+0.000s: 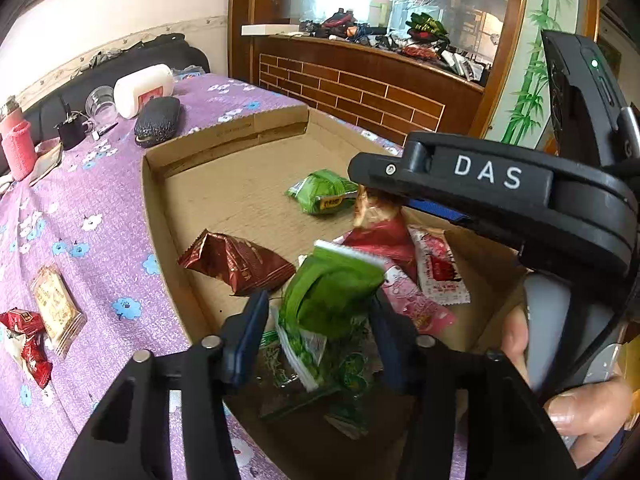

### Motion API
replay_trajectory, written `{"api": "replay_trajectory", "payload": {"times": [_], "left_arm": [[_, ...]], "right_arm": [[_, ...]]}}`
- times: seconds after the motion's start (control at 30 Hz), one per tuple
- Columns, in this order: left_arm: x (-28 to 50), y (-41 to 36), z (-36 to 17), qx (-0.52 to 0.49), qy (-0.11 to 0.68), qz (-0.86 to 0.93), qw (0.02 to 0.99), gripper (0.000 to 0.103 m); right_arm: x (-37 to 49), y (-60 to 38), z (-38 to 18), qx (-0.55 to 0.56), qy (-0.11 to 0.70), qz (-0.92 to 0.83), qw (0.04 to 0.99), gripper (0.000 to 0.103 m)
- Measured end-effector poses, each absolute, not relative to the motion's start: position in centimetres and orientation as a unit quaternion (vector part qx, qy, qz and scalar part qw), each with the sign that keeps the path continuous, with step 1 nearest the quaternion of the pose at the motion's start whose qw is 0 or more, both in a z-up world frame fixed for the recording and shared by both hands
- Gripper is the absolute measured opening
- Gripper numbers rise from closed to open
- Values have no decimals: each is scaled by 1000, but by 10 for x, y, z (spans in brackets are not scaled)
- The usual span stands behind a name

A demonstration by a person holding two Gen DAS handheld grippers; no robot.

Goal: Organize snacks
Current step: 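Carry the green bag and foil packet over the cardboard tray and release them, then move both grippers back over the remaining snacks on the table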

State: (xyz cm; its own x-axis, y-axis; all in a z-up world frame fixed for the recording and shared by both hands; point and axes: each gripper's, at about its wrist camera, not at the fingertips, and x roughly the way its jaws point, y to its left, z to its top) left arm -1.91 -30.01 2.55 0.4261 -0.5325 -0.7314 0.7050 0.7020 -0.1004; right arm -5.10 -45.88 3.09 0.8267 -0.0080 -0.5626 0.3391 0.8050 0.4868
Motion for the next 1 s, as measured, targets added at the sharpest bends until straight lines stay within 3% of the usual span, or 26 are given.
{"api": "replay_trajectory", "payload": {"times": [0.17, 0.6, 0.87, 1.0], "left_arm": [[-24, -295, 39, 97, 378, -379, 839, 56], [-30, -259, 73, 79, 359, -363, 856, 58], [-5, -193, 80, 57, 364, -306, 878, 58], [21, -144, 78, 40, 372, -251, 893, 63]], "right_arm": [[-66, -464, 42, 298, 236, -116, 918, 49], [-67, -449, 51, 258, 223, -119, 932, 49], [-66, -437, 55, 231, 217, -104, 943, 49], [-60, -423, 58, 209, 231, -88, 946, 49]]}}
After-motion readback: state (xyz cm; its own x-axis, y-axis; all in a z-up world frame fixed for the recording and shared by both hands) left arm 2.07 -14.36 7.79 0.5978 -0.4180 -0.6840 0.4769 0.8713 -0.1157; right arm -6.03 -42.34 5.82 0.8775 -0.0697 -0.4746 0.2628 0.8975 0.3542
